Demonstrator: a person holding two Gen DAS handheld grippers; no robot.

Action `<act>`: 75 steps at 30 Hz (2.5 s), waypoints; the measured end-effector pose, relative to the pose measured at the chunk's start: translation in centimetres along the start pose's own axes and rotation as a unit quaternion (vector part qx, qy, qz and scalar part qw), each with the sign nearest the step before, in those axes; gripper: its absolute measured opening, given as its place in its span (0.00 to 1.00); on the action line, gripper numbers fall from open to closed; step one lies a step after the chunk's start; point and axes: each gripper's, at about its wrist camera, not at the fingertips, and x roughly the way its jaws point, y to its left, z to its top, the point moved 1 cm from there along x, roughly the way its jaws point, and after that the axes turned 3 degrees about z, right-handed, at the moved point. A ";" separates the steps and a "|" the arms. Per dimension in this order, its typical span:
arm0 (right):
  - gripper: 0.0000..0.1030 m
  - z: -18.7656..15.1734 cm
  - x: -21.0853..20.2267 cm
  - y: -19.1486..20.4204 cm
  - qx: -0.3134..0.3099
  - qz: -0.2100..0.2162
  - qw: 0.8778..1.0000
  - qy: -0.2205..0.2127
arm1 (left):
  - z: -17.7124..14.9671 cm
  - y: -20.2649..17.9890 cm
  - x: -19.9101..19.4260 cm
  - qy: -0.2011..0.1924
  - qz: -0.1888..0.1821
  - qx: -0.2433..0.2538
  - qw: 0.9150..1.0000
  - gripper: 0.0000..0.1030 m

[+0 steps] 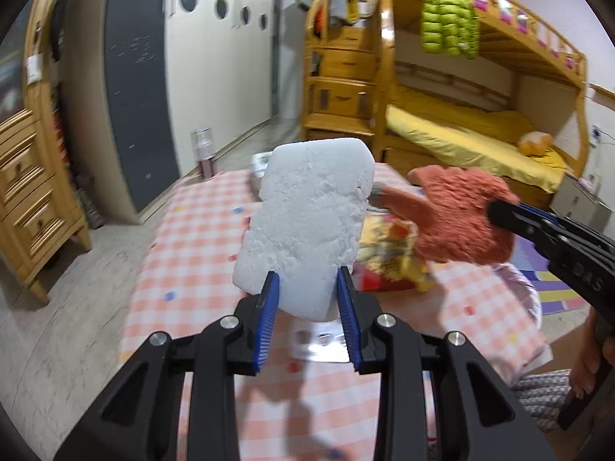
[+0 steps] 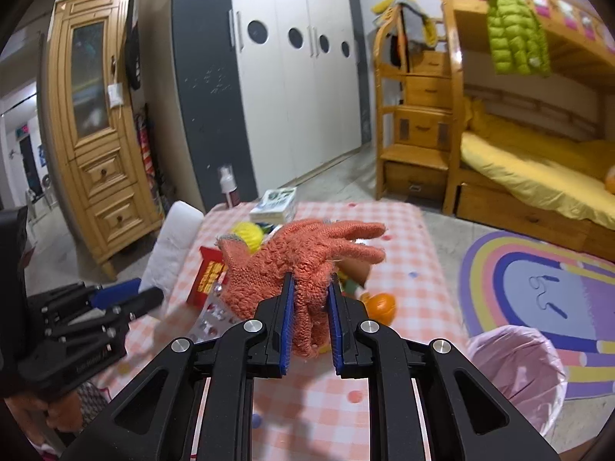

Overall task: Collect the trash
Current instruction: 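Grasp the orange glove with the right tool and lift it, then carry the white foam and orange glove to the pink bin and release both, then move both tools back over the table toward the blister pack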

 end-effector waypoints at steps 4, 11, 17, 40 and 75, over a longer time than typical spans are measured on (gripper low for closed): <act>0.16 0.6 -0.8 -1.1 0.002 -0.021 1.000 -0.002 | 0.4 -2.5 0.1 -0.005 -0.021 0.020 1.000 0.28; 0.16 1.6 -3.6 -4.2 0.004 -0.078 0.997 -0.013 | 1.5 -6.9 0.9 -0.014 -0.055 0.047 0.997 0.28; 0.17 0.4 -5.3 -8.7 0.031 -0.124 0.992 -0.006 | 2.0 -11.9 2.1 -0.014 -0.090 0.077 0.993 0.28; 0.32 -9.9 -4.6 -25.0 0.162 -0.246 0.951 0.095 | -0.2 -30.0 9.7 0.067 -0.222 0.187 0.954 0.48; 0.50 0.7 -0.1 -4.8 0.052 -0.067 0.995 0.061 | 3.0 -3.2 3.1 0.024 -0.011 0.018 0.999 0.60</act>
